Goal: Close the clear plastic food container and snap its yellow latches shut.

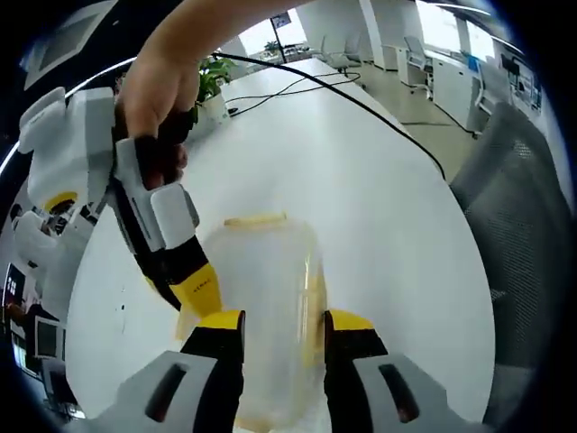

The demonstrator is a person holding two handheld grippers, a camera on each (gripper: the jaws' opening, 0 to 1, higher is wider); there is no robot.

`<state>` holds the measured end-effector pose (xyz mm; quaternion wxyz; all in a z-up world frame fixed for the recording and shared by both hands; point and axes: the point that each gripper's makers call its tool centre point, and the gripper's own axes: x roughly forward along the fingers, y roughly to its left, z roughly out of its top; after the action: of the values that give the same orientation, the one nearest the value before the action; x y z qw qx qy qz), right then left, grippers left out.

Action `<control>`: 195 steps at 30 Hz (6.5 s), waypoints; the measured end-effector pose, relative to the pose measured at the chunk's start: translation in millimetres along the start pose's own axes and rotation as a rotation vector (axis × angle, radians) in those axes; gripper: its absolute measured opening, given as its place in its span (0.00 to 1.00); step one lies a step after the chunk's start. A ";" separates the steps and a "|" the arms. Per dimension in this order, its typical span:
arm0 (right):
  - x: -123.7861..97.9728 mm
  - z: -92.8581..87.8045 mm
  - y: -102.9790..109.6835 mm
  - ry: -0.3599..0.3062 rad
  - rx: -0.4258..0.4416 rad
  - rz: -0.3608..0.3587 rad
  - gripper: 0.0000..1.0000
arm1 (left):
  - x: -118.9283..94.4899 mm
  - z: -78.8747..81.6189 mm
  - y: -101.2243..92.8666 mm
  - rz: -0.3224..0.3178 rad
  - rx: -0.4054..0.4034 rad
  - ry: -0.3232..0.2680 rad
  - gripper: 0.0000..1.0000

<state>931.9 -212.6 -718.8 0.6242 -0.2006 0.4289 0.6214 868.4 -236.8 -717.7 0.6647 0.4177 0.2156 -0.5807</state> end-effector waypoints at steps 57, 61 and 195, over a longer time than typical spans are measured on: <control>9.5 -6.1 -2.4 0.107 0.143 0.159 0.33 | 7.4 0.6 4.9 -0.005 0.003 0.091 0.28; 9.1 -1.6 -4.4 0.109 0.144 0.165 0.31 | 7.7 4.2 3.4 0.015 0.015 0.096 0.25; -5.9 -93.0 43.3 -0.394 0.292 -0.712 0.34 | -19.6 -84.5 -4.5 0.372 -0.723 -0.114 0.28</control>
<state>865.1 -282.6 -753.3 0.8915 -0.1230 0.2890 0.3264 876.3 -157.1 -751.2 0.8734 0.1560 0.2893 -0.3595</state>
